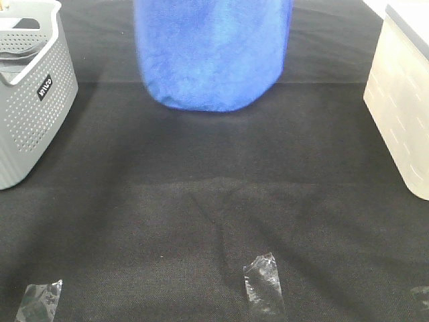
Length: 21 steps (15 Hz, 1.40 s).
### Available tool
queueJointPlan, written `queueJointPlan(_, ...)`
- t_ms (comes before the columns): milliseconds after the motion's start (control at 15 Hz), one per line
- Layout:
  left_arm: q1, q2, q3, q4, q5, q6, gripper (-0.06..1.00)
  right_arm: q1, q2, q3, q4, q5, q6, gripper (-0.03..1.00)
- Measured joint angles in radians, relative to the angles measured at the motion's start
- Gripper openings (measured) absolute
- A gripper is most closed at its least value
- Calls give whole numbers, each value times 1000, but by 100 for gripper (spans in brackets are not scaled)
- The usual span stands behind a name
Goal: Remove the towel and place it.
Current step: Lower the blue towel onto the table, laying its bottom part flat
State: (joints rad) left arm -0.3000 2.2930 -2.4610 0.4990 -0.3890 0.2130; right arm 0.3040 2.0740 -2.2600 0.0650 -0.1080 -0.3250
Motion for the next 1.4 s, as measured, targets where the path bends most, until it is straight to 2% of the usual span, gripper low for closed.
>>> queueJointPlan(133, 12, 86, -121, 0, 28, 49, 0, 0, 65, -98, -3, 3, 0, 3)
queueJointPlan(267, 43, 125, -185, -21, 29, 38, 0, 0, 92, -118, -3, 4, 0, 3)
queueJointPlan(400, 63, 124, -197, -52, 27, 2, 0, 0, 105, -118, -3, 4, 0, 3)
queueJointPlan(1000, 62, 124, -200, -52, 30, -21, 0, 0, 108, -118, -3, 69, 0, 3)
queueJointPlan(1133, 62, 124, -200, -52, 72, -24, 0, 0, 108, -118, -4, 127, 0, 3)
queueJointPlan(1267, 62, 124, -200, -52, 144, -71, 0, 0, 105, -118, -5, 226, 0, 3)
queueJointPlan(1400, 58, 124, -200, -52, 295, -163, 0, 0, 84, -118, -7, 340, 0, 3)
